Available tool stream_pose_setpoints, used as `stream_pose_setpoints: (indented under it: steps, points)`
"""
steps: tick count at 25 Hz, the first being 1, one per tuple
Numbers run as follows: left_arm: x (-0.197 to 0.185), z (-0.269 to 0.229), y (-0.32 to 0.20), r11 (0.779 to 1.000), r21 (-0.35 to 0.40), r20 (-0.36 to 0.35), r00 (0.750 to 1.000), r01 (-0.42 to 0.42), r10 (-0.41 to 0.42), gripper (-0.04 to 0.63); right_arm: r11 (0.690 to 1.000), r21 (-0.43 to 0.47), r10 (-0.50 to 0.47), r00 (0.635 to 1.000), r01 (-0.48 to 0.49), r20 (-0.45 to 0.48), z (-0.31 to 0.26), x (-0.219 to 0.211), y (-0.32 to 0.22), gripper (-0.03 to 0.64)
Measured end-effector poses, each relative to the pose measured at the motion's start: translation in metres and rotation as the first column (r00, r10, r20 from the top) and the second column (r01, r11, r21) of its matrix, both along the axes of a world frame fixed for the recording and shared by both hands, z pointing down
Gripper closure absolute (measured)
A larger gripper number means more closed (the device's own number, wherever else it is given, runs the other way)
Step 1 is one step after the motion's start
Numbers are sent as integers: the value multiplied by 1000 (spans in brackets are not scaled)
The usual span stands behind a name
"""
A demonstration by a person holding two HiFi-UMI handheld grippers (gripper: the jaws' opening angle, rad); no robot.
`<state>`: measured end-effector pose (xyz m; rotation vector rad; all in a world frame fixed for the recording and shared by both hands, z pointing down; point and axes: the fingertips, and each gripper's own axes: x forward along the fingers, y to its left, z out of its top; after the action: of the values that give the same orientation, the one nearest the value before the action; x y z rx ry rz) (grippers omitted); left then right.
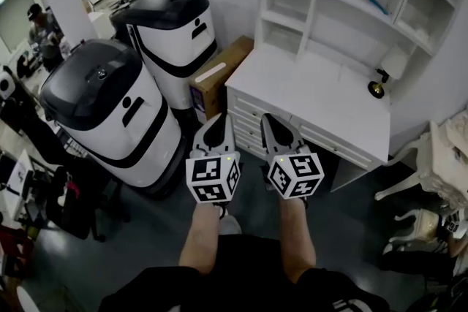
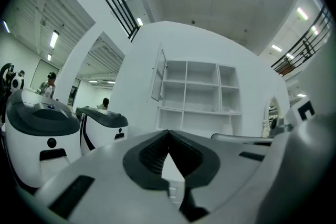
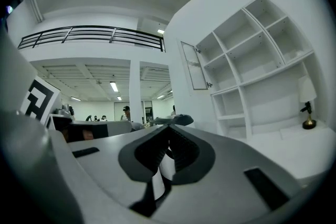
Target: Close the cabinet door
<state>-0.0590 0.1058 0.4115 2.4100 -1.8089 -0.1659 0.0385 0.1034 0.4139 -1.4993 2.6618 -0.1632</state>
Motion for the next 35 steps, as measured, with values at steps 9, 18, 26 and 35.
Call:
stream_pose_setpoints:
  steps: [9, 18, 26, 35]
  points:
    - [-43, -8, -50, 1000, 28, -47, 999, 8, -6, 584, 1000, -13, 4, 999, -4, -44, 2, -37, -51, 598]
    - [-109, -10, -107, 999, 30, -31, 999, 20, -19, 584, 999, -13, -50, 996, 49, -73, 2, -113, -109, 598]
    - [-147, -6, -143, 1000, 28, -25, 1000, 14, -13, 583, 999, -24, -44, 995, 42, -86, 10, -151, -143, 598]
    - [-149, -5, -159, 999, 33, -45, 998, -37, 39, 583, 1000, -28, 0, 994, -3, -107, 10, -152, -159, 598]
